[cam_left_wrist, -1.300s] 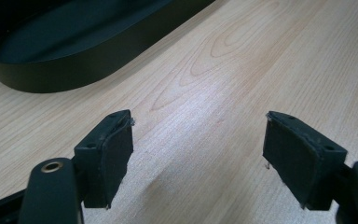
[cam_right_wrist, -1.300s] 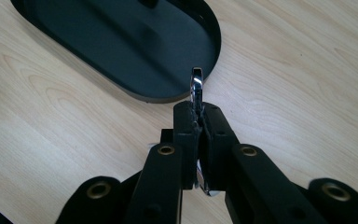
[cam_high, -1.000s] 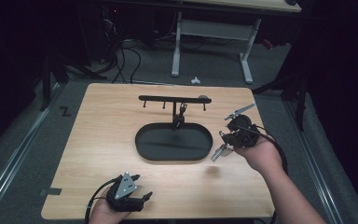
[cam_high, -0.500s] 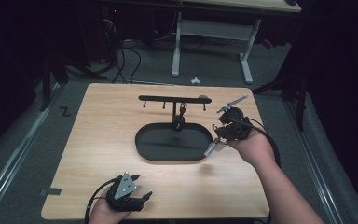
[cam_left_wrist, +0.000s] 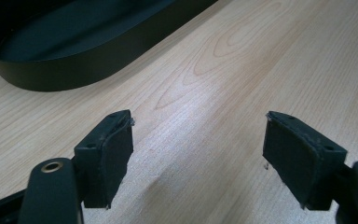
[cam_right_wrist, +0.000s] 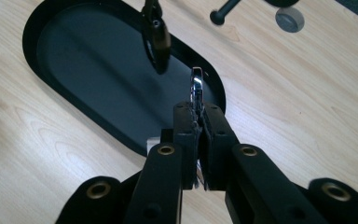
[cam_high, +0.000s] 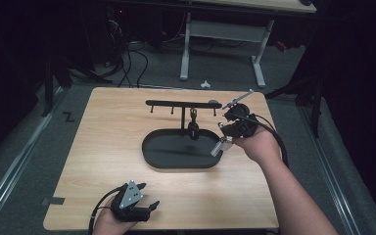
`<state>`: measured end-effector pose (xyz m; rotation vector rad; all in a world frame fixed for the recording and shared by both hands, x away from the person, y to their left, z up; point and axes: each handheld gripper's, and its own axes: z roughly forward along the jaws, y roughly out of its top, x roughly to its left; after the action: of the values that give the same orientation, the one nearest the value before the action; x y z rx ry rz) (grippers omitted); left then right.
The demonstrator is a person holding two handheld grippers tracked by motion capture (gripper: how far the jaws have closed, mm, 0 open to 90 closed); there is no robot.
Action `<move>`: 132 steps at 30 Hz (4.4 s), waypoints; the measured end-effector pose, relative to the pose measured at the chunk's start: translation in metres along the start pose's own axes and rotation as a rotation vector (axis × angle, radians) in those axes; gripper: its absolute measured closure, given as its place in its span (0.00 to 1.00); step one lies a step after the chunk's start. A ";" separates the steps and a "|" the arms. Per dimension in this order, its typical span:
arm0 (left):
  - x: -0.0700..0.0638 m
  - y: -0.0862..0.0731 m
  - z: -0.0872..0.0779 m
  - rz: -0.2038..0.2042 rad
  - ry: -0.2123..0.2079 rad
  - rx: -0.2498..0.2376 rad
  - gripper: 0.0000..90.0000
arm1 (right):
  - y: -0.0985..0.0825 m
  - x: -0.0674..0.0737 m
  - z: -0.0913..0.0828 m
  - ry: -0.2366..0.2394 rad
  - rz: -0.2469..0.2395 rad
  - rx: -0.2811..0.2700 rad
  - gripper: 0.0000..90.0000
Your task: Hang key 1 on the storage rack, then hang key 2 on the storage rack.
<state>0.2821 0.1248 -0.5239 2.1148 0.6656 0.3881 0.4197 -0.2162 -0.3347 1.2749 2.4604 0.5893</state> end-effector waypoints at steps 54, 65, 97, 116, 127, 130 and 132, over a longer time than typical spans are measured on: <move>-0.001 -0.001 0.001 -0.002 -0.018 0.017 0.27 | 0.026 -0.019 0.027 0.007 0.056 -0.071 0.94; 0.000 -0.002 0.002 -0.005 -0.018 0.020 0.27 | 0.027 -0.023 0.039 -0.047 0.084 -0.058 0.84; 0.000 -0.002 0.001 -0.003 0.002 0.025 0.27 | -0.055 -0.004 0.054 -0.029 0.109 -0.139 0.50; -0.004 0.007 0.008 0.021 -0.005 0.022 0.27 | -0.145 0.004 0.077 0.025 0.193 -0.258 0.31; 0.002 0.005 0.002 -0.037 0.028 -0.009 0.27 | -0.201 0.006 0.076 -0.043 0.164 -0.347 0.28; 0.006 0.003 0.000 -0.050 0.061 -0.027 0.26 | -0.218 0.008 0.075 -0.084 0.155 -0.367 0.24; 0.008 0.003 0.000 -0.054 0.072 -0.035 0.26 | -0.229 0.012 0.076 -0.104 0.111 -0.370 0.24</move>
<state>0.2896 0.1284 -0.5208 2.0528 0.7510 0.4444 0.2864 -0.3089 -0.5139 1.2576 2.0818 0.9312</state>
